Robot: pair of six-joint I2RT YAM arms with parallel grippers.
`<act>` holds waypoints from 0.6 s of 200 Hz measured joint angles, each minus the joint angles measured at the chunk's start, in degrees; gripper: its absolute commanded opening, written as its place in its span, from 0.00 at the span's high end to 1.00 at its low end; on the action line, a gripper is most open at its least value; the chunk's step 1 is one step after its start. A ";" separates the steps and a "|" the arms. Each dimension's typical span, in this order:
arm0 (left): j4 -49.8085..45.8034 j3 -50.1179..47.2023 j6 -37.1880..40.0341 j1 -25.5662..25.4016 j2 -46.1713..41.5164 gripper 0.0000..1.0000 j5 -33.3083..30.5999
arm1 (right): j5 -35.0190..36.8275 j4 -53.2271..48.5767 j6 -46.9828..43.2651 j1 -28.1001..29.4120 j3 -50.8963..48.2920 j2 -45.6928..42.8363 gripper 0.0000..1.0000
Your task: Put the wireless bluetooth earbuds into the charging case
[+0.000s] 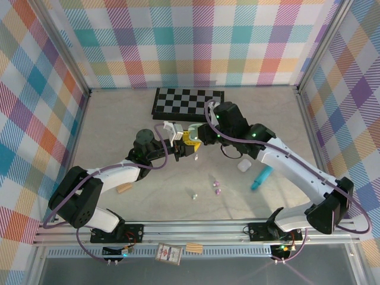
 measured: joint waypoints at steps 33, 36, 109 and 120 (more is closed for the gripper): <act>0.07 0.00 0.00 0.20 0.72 0.71 -0.42 | 0.28 -0.13 0.28 0.00 -0.90 -2.84 0.82; 0.07 0.00 0.00 0.22 0.79 0.71 -0.44 | 0.33 -0.09 0.35 0.00 -1.11 -3.13 0.82; 0.83 -2.84 0.28 6.25 0.59 0.71 -1.11 | 3.50 0.37 5.51 -3.80 -18.38 -9.57 0.82; 0.85 -3.98 0.42 6.82 -0.13 0.71 -1.29 | 3.61 0.57 6.80 -4.59 -22.14 -8.76 0.82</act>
